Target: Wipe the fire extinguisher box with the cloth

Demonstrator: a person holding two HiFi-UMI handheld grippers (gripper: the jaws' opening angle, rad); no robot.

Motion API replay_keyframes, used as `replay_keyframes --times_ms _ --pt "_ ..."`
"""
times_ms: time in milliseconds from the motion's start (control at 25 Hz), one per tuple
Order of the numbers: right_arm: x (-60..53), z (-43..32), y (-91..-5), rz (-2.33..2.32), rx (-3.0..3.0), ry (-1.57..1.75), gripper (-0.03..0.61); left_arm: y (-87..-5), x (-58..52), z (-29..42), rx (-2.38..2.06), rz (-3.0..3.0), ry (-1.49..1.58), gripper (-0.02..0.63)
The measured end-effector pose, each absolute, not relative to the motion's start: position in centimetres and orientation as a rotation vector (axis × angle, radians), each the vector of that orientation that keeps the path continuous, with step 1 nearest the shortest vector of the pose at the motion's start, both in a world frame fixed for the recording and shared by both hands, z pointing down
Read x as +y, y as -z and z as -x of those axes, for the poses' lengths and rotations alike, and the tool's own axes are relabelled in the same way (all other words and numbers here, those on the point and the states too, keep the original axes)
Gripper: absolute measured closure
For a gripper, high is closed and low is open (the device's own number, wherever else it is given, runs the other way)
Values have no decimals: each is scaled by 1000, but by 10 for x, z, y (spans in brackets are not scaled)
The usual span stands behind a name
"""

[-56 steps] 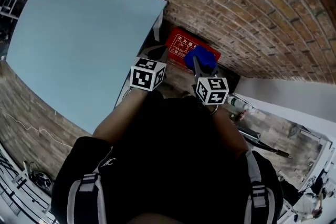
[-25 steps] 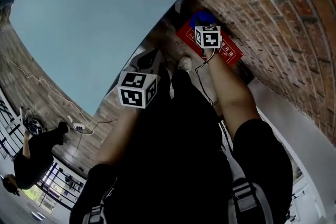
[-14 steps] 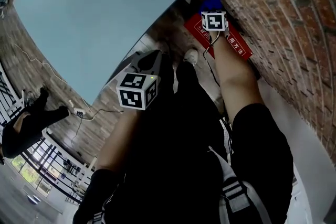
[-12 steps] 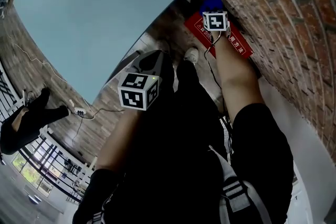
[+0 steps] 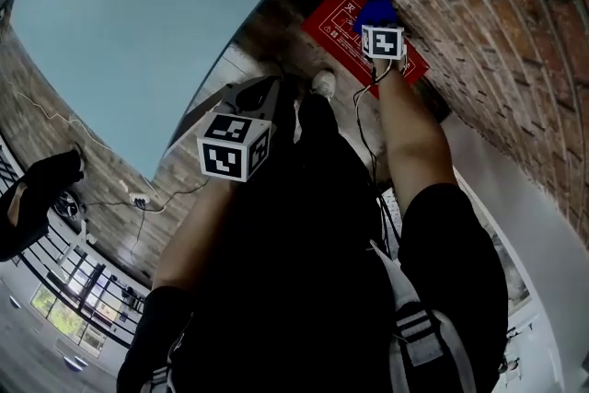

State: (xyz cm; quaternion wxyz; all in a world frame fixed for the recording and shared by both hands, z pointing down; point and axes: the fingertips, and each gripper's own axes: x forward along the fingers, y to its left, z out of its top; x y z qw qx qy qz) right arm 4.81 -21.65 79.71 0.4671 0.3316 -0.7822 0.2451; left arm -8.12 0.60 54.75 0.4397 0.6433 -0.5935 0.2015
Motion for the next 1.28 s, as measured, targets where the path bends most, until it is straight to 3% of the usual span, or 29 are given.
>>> replay_keyframes --times_ms 680,1280 --pt "-180 -260 -803 -1148 -1676 -828 532 -542 -29 19 -1331 -1767 -608 617" --pt "-152 -245 -814 -1117 -1683 -936 532 -544 -37 13 -1341 -1714 -541 617"
